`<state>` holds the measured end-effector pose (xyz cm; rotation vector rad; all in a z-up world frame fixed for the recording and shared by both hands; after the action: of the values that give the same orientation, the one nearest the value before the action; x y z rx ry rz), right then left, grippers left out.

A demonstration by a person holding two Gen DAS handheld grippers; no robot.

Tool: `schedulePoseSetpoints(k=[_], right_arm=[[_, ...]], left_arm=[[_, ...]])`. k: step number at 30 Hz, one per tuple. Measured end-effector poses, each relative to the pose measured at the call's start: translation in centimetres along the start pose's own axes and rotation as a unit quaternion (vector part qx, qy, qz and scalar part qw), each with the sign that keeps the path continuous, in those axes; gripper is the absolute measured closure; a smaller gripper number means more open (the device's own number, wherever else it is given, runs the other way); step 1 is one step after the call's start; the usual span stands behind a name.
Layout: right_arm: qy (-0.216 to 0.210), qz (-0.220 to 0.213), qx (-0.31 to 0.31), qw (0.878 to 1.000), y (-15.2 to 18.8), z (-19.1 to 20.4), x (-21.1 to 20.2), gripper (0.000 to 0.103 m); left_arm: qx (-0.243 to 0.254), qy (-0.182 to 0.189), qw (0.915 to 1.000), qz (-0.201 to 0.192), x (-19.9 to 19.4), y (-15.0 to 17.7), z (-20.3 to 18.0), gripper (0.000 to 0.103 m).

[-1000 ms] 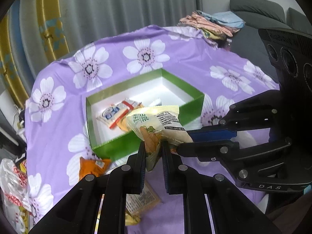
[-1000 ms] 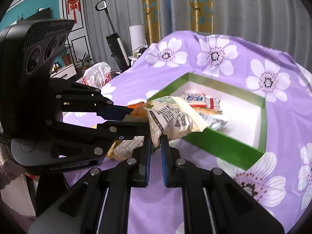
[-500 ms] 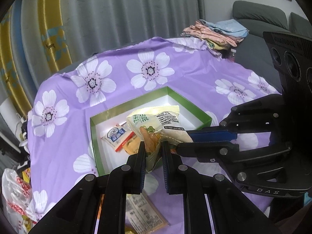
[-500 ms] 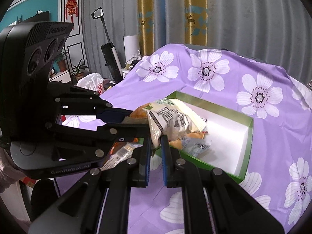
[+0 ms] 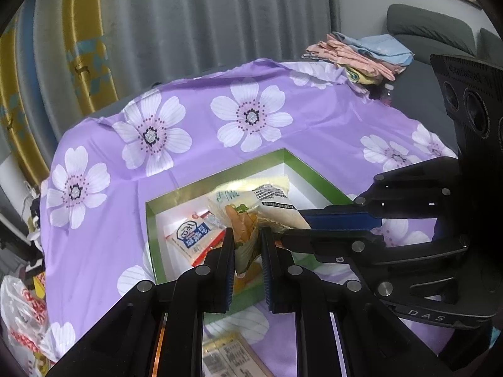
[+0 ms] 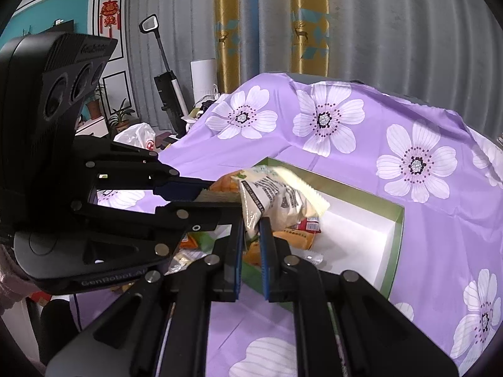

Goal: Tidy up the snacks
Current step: 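Carry the pale green-and-white bag over the green box, then lower the bag into the green box and open the left gripper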

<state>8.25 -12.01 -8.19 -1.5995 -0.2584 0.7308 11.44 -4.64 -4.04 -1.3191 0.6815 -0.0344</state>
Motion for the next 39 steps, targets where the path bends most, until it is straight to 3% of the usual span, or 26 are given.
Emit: schedulePoseSetpoints(k=[22, 39], right_arm=[[0.006, 0.045, 0.018, 0.999, 2.2, -3.3, 5.5, 0.092], [0.002, 0.072, 0.032, 0.997, 3.3, -4.1, 7.8, 0.092]], left_arm=[[-0.034, 0.008, 0.9982, 0.048, 6.6, 2.2, 1.9, 0.089], [-0.055, 0.011, 0.9952, 0.081, 8.7, 3.7, 2.9, 0.089]])
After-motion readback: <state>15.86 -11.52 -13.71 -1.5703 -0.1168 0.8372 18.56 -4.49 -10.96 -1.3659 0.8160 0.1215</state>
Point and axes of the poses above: each gripper's, at about its wrist camera, not at the fingertips, and x roughly the way its jaws point, z to its left, y to its underside, the point moved 4 cm from there along x, roughly the way its jaws point, and after that the axes turned 15 degrees about -z, right-handed, at the moved point
